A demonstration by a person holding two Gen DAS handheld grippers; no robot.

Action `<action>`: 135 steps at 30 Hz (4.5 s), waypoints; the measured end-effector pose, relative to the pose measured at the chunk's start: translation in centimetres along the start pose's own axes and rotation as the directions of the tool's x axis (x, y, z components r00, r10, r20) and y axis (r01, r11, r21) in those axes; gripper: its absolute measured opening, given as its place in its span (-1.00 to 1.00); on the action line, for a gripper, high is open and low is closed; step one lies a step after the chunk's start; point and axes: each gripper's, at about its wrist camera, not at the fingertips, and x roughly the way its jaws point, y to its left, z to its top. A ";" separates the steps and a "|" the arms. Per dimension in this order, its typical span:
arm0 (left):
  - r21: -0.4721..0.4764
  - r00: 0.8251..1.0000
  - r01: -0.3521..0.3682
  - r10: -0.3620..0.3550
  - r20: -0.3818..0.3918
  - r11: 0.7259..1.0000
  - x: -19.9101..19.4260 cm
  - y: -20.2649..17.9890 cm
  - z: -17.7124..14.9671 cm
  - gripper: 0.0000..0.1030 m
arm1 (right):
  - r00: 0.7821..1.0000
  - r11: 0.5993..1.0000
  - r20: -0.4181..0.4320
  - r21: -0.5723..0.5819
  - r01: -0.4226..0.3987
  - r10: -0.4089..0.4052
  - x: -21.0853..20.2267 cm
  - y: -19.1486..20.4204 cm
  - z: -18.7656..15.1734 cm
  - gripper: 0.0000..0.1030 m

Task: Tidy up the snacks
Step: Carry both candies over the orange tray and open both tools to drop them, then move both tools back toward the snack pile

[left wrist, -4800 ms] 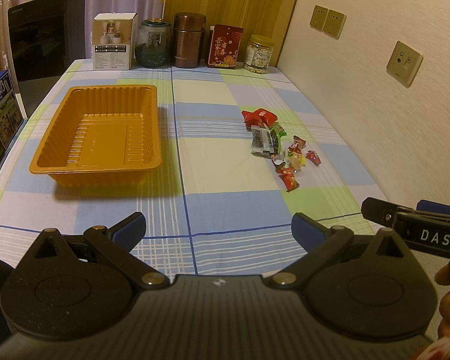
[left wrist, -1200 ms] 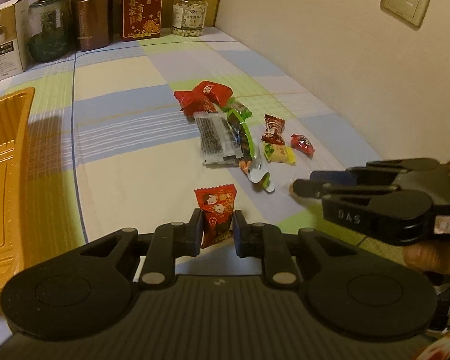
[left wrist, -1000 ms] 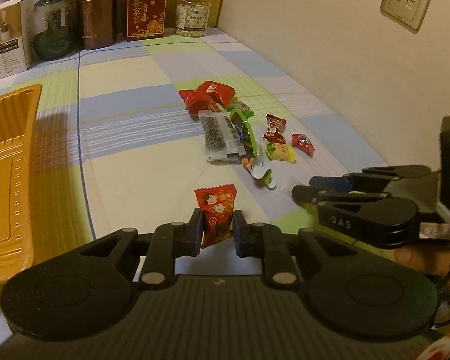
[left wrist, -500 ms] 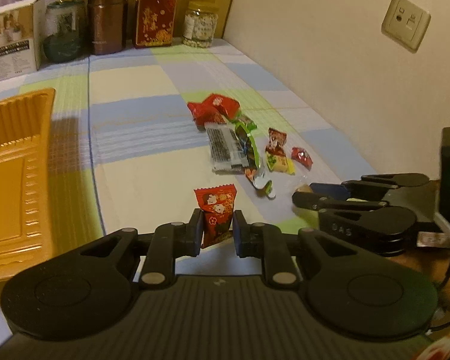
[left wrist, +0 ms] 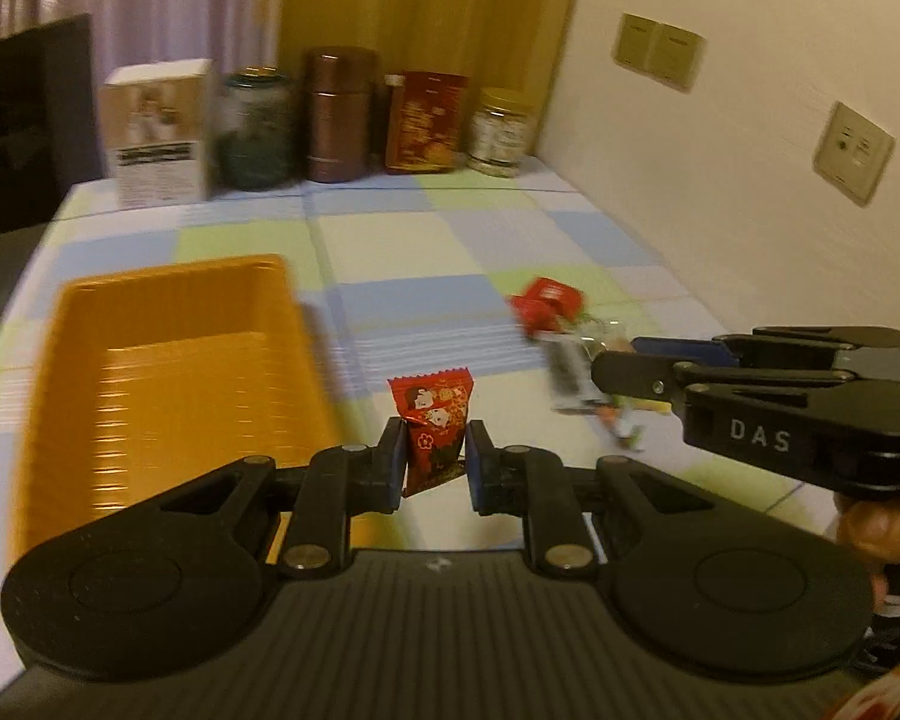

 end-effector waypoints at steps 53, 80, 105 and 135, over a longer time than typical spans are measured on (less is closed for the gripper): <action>-0.087 0.983 -0.181 0.176 -0.059 0.980 -0.8 14.6 -2.9 -0.05 | 0.977 0.978 -0.092 0.106 -0.181 0.190 10.0 10.0 1.5 0.25; -0.005 0.995 -0.097 0.097 0.002 0.995 -4.4 3.1 -0.9 0.57 | 0.996 0.977 0.049 0.206 0.062 -0.073 -5.4 0.3 0.6 0.25; 0.077 0.999 0.025 -0.023 -0.027 0.997 3.1 -6.9 -0.1 0.69 | 0.965 0.909 -0.037 0.328 0.257 -0.260 -7.9 -12.1 -5.3 0.33; 0.122 0.990 0.063 -0.047 -0.131 0.991 13.3 -9.9 0.2 0.69 | 0.938 0.905 -0.174 0.260 0.336 -0.298 0.6 -18.3 -6.3 0.33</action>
